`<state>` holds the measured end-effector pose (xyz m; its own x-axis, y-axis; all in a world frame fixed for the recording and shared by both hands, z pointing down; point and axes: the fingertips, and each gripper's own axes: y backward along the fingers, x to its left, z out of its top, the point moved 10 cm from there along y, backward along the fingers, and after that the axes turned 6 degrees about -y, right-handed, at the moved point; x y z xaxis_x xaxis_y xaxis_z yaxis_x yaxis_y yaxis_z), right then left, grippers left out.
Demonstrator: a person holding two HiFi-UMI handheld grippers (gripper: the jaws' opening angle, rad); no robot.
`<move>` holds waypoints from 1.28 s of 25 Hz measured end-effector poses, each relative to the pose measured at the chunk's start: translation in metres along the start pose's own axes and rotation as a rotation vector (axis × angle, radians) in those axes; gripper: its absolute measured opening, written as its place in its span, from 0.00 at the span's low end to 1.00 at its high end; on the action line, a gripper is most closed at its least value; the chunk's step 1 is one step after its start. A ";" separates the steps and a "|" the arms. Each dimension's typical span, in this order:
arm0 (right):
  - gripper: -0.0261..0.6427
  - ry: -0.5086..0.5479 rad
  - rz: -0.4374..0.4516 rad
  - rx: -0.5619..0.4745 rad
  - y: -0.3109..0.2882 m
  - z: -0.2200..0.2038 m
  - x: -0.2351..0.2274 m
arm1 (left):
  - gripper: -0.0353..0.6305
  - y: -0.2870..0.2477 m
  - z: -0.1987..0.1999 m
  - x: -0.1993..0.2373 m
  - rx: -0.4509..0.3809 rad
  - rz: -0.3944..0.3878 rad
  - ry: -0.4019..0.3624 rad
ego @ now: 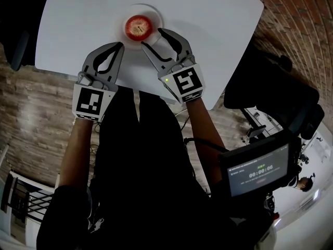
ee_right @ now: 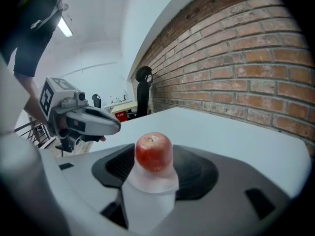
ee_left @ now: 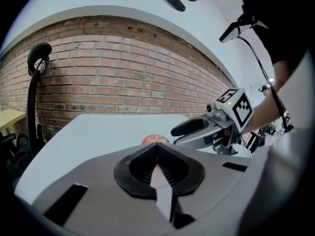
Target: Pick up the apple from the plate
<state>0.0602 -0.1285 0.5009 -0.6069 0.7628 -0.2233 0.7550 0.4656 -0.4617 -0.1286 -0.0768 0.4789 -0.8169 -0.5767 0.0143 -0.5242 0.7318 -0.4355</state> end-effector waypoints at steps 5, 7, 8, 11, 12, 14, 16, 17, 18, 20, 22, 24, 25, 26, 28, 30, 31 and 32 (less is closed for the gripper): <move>0.51 0.033 -0.010 0.045 -0.013 -0.007 -0.001 | 0.06 0.002 -0.005 0.002 0.008 0.007 0.011; 0.56 0.044 -0.009 0.056 -0.019 -0.008 -0.002 | 0.06 0.002 -0.007 0.004 0.013 0.009 0.014; 0.59 0.044 -0.007 0.063 -0.022 -0.009 -0.002 | 0.06 0.002 -0.008 0.005 0.014 0.010 0.015; 0.64 0.056 0.000 0.082 -0.030 -0.011 -0.002 | 0.06 0.002 -0.009 0.007 0.016 0.017 0.021; 0.65 0.064 0.001 0.087 -0.033 -0.011 -0.002 | 0.06 0.002 -0.009 0.008 0.016 0.019 0.023; 0.65 0.079 0.004 0.095 -0.041 -0.012 -0.002 | 0.06 0.002 -0.010 0.010 0.017 0.022 0.028; 0.65 0.093 0.008 0.100 -0.047 -0.012 -0.002 | 0.06 0.003 -0.011 0.012 0.019 0.026 0.030; 0.65 0.098 0.010 0.100 -0.051 -0.011 -0.001 | 0.06 0.004 -0.012 0.013 0.021 0.028 0.032; 0.65 0.102 0.012 0.099 -0.054 -0.011 0.000 | 0.06 0.006 -0.013 0.015 0.022 0.031 0.034; 0.65 0.112 0.014 0.095 -0.059 -0.010 0.002 | 0.06 0.011 -0.016 0.018 0.027 0.040 0.036; 0.65 0.123 0.019 0.094 -0.063 -0.009 0.004 | 0.06 0.013 -0.018 0.021 0.032 0.047 0.036; 0.65 0.131 0.024 0.096 -0.066 -0.010 0.002 | 0.06 0.013 -0.019 0.022 0.037 0.051 0.039; 0.65 0.134 0.025 0.098 -0.068 -0.010 0.002 | 0.06 0.013 -0.019 0.022 0.039 0.053 0.040; 0.65 0.136 0.025 0.100 -0.069 -0.010 0.001 | 0.06 0.013 -0.019 0.022 0.041 0.054 0.042; 0.65 0.143 0.020 0.104 -0.071 -0.011 0.001 | 0.06 0.013 -0.020 0.023 0.044 0.056 0.041; 0.65 0.150 0.010 0.107 -0.072 -0.011 0.000 | 0.06 0.014 -0.019 0.023 0.044 0.057 0.041; 0.65 0.152 0.007 0.109 -0.072 -0.011 0.000 | 0.06 0.015 -0.018 0.022 0.043 0.056 0.042; 0.65 0.153 0.007 0.111 -0.072 -0.011 0.000 | 0.06 0.016 -0.018 0.022 0.043 0.055 0.043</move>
<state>0.0082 -0.1571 0.5436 -0.5506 0.8291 -0.0969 0.7218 0.4146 -0.5543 -0.1594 -0.0718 0.4885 -0.8544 -0.5189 0.0273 -0.4679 0.7454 -0.4748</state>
